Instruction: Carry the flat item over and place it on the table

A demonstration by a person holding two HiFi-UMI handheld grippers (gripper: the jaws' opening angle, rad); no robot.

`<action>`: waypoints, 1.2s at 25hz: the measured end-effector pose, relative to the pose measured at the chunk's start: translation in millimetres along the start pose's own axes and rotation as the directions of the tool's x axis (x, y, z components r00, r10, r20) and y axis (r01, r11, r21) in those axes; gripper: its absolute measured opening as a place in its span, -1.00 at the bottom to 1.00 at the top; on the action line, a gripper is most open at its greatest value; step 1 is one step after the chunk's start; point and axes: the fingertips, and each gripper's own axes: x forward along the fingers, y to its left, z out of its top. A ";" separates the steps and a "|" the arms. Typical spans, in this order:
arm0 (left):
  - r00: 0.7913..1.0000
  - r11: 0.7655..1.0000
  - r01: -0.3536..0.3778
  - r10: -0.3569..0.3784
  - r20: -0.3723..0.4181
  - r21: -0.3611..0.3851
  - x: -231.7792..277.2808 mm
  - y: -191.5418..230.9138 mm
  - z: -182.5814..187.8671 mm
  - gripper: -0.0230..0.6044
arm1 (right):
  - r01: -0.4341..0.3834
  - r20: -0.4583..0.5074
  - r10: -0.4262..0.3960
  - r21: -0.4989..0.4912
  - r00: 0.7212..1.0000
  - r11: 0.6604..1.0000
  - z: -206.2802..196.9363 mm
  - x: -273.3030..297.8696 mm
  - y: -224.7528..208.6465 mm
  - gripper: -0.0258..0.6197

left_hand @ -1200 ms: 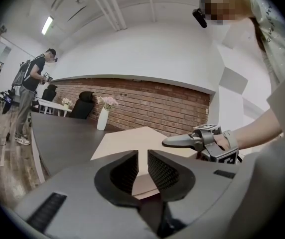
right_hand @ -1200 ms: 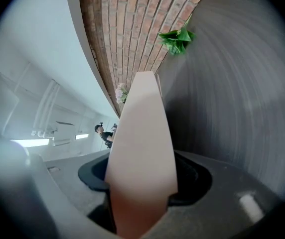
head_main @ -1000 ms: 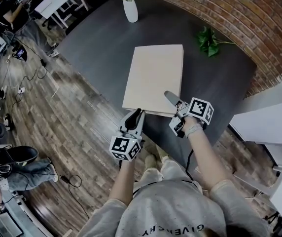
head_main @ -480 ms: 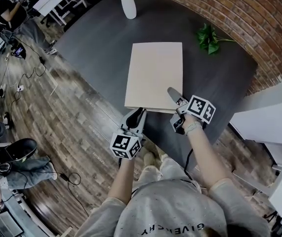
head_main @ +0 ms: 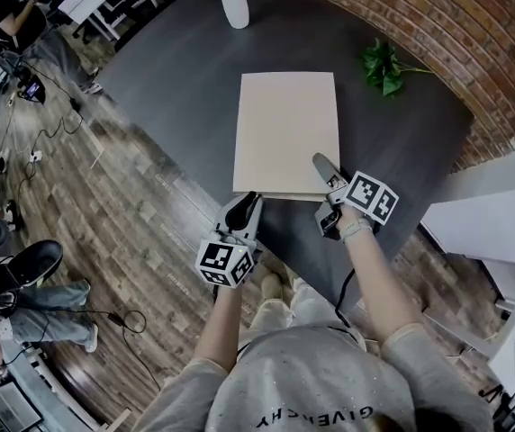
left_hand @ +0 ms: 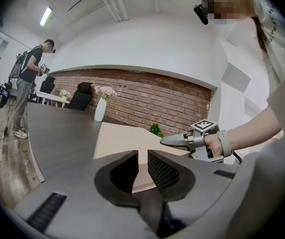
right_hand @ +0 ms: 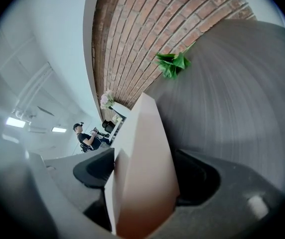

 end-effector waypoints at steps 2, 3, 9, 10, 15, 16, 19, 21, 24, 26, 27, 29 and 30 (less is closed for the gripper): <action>1.000 1.000 -0.007 0.007 0.002 -0.002 -0.6 3.1 0.6 -0.76 | 0.002 0.004 -0.002 -0.014 1.000 1.000 1.2 0.3 -0.8 0.20; 1.000 1.000 -0.010 0.010 0.002 -0.003 -1.2 4.6 0.5 -0.76 | 0.002 0.005 -0.002 -0.019 1.000 1.000 1.6 0.2 -1.0 0.21; 0.999 0.999 -0.032 0.032 0.006 -0.010 -7.7 14.0 -0.1 -0.76 | -0.001 0.010 0.001 -0.024 1.000 1.000 2.5 -1.1 -1.3 0.21; 0.999 0.999 -0.035 0.036 0.008 -0.009 -8.6 15.5 0.4 -0.76 | -0.002 0.012 0.002 -0.026 1.000 1.000 3.1 -1.6 -0.5 0.22; 0.999 0.999 -0.047 0.047 0.015 -0.009 -14.3 21.0 3.7 -0.76 | 0.002 0.028 0.000 -0.061 1.000 0.998 6.7 -5.5 5.4 0.26; 0.999 0.999 -0.048 0.048 0.015 -0.009 -15.2 22.0 4.3 -0.76 | 0.004 0.030 -0.002 -0.069 1.000 0.998 7.3 -5.9 6.5 0.27; 0.999 0.999 -0.051 0.051 0.016 -0.010 -16.9 23.7 5.4 -0.76 | 0.016 0.040 -0.012 -0.085 0.999 0.996 9.7 -8.1 7.3 0.29; 0.999 0.999 -0.049 0.050 0.020 -0.011 -18.2 24.1 5.9 -0.76 | 0.023 0.047 -0.019 -0.098 0.999 0.995 10.7 -9.7 7.4 0.33; 0.999 0.999 -0.048 0.048 0.024 -0.013 -20.3 24.0 7.1 -0.76 | 0.032 0.054 -0.028 -0.086 0.998 0.996 11.7 -12.7 6.3 0.33; 0.999 0.999 -0.047 0.048 0.026 -0.014 -22.1 23.4 7.5 -0.76 | 0.032 0.060 -0.026 -0.091 0.998 0.995 13.6 -16.4 8.2 0.33; 0.999 0.999 -0.047 0.048 0.027 -0.015 -22.9 23.2 7.8 -0.76 | 0.025 0.063 -0.019 -0.091 0.998 0.996 15.2 -18.1 10.4 0.33; 0.998 0.999 -0.049 0.049 0.031 -0.017 -24.2 23.1 8.7 -0.76 | 0.008 0.070 -0.003 -0.081 0.998 0.997 17.9 -20.4 14.3 0.33; 0.998 0.999 -0.050 0.050 0.032 -0.018 -24.9 22.7 9.0 -0.76 | 0.003 0.071 0.002 -0.078 0.997 0.997 18.3 -21.5 15.5 0.33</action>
